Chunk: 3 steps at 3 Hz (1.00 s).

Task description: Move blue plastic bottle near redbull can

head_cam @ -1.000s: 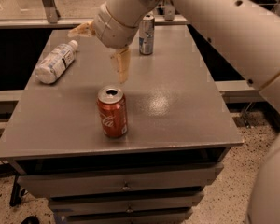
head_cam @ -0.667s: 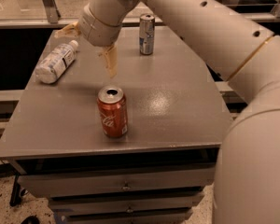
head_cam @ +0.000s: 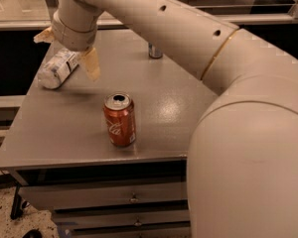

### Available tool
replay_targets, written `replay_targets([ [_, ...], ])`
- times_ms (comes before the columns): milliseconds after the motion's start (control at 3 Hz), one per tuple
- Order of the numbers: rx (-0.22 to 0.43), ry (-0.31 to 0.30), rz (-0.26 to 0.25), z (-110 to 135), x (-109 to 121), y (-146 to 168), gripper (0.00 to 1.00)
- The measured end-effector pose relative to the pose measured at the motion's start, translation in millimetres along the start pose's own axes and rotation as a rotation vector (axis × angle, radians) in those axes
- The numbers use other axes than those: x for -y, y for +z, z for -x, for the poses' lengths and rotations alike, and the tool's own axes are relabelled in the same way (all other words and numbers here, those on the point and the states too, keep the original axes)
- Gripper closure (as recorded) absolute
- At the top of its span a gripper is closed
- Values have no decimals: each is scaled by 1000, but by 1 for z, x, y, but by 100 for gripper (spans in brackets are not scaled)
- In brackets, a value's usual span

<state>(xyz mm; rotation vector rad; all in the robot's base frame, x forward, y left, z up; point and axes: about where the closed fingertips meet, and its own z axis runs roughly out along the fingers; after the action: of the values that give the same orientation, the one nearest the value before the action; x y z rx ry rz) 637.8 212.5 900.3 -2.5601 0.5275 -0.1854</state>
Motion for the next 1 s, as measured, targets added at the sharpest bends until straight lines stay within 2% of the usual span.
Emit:
replay_targets([
  [333,-48,-5,32,6,14,20,0],
  [1000,-130,-15,144,11,16,52,0],
])
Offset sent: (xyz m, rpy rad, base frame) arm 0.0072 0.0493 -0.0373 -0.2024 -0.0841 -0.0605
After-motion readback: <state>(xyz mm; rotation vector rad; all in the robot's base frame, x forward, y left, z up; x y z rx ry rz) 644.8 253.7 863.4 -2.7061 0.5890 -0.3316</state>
